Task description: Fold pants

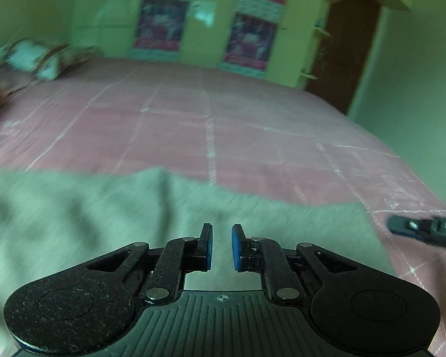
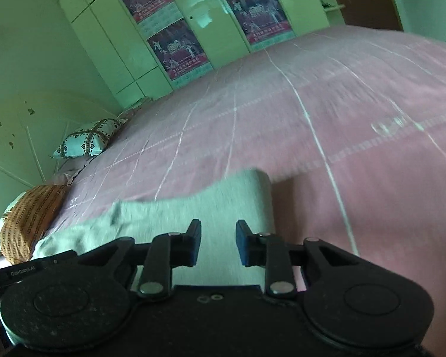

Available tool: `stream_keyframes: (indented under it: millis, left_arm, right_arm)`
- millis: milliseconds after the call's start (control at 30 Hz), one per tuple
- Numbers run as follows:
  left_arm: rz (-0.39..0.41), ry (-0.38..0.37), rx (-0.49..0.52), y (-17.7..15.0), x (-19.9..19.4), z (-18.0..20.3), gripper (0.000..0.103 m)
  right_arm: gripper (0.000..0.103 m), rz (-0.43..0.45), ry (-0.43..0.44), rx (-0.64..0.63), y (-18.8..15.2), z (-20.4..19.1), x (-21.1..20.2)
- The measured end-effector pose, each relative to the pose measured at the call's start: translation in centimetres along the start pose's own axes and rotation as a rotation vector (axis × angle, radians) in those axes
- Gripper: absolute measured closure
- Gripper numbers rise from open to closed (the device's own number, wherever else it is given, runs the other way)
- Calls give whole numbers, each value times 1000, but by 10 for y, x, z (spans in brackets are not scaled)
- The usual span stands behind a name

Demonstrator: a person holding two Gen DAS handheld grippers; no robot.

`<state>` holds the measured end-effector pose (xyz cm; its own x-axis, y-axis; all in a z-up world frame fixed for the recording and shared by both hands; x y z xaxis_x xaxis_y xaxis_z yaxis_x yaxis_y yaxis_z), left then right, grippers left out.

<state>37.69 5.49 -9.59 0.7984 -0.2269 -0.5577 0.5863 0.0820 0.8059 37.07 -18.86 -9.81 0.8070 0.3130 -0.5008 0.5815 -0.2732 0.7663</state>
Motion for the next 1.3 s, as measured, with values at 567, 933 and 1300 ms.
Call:
stream_keyframes:
  millis: [567,933,1300]
  left_arm:
    - [-109,26,-144,-40,-3,-58,89]
    - [-135,-35,-231,-64,1,-54,89]
    - [-127,-62,-339,-73,-35,-70,101]
  right_arm:
    - [88,-82,-59,-114,3,12,55]
    - [89,-60,-35,-7,3,16,21]
    - [86,-88,45,6,-27,-13,0]
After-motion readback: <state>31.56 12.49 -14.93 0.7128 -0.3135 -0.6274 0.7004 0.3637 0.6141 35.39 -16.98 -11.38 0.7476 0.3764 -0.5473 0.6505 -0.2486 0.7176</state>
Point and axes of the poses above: each gripper's, at about its wrist camera, not at the fingertips, and x roughly the way its jaws point, z to its right, y to its top, the point moved 6 cm from there along x, roughly the way its jaws point, and after that the axes turned 1 degree about y, right-handed, at the moved point
